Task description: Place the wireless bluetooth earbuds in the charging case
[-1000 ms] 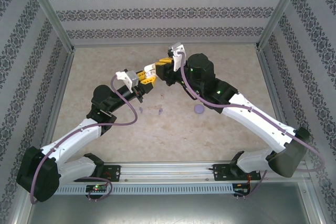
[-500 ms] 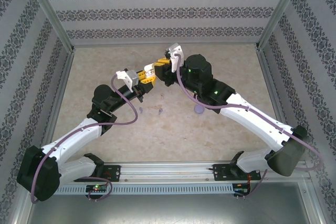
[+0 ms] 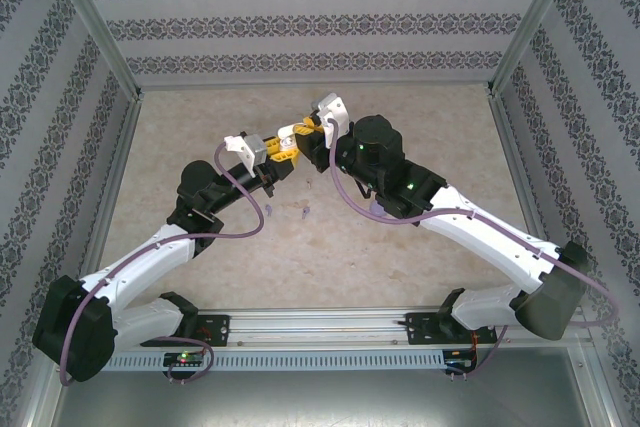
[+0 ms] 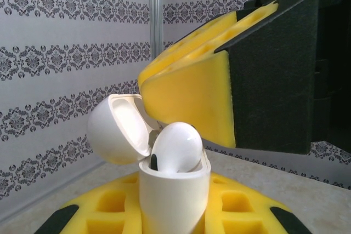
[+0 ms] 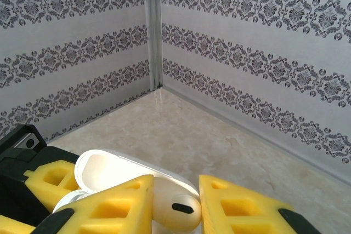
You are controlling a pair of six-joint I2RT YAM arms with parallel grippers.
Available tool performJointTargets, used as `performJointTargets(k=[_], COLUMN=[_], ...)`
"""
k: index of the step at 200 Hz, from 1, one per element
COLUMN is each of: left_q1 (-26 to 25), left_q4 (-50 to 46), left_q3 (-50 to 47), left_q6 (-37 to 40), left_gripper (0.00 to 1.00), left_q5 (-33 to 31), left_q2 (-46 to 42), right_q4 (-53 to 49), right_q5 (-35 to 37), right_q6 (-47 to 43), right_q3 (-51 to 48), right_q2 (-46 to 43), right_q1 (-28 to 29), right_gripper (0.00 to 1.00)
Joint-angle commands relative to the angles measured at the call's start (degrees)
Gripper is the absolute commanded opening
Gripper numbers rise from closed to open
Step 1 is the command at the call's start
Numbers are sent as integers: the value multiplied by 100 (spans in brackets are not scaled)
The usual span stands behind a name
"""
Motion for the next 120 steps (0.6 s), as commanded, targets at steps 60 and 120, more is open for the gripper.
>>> performJointTargets(k=[60, 120], left_q1=[-43, -42], left_q4=[634, 618], left_q3=[307, 327], left_q6=[-66, -67], left_gripper=[0, 0], left_q5=[-75, -58], left_q2=[-71, -33], right_q4=[-845, -1047], right_q5=[-474, -776], right_q6=[-432, -458], right_q3=[-111, -45], right_q2=[-27, -71], right_q1=[185, 182], right_gripper=[27, 29])
